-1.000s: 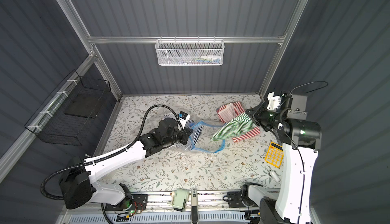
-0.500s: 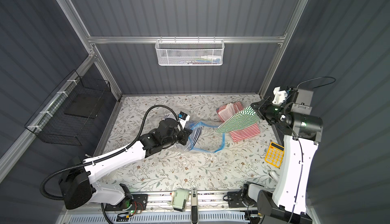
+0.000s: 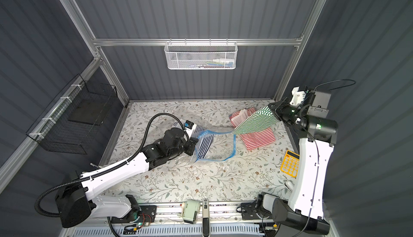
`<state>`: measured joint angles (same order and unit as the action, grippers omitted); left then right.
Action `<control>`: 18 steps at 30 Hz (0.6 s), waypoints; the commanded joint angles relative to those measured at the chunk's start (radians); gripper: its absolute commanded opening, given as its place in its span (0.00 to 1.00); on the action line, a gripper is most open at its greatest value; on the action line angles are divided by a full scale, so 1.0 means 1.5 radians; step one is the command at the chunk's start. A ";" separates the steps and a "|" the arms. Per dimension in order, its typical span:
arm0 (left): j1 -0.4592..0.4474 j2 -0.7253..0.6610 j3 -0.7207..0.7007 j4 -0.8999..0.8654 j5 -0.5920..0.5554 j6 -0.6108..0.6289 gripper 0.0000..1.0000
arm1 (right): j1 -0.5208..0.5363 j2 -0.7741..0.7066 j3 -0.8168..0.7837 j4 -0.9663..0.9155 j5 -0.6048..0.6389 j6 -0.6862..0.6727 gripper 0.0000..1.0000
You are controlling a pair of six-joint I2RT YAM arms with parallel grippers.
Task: Take the tank top out of the vacuum bag
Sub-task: Place the tank top on the tank top.
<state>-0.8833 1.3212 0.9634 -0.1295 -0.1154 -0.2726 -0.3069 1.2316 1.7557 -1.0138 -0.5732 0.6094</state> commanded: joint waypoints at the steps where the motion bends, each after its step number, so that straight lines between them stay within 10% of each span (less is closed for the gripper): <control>1: -0.004 -0.021 -0.004 -0.018 -0.020 0.010 0.00 | -0.003 -0.012 -0.016 0.065 0.020 -0.021 0.00; 18: -0.003 -0.023 0.000 -0.035 -0.057 0.020 0.00 | -0.003 0.017 -0.075 0.177 0.020 -0.041 0.00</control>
<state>-0.8833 1.2884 0.9615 -0.1631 -0.1780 -0.2649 -0.3073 1.2518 1.6413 -0.8070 -0.5426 0.5678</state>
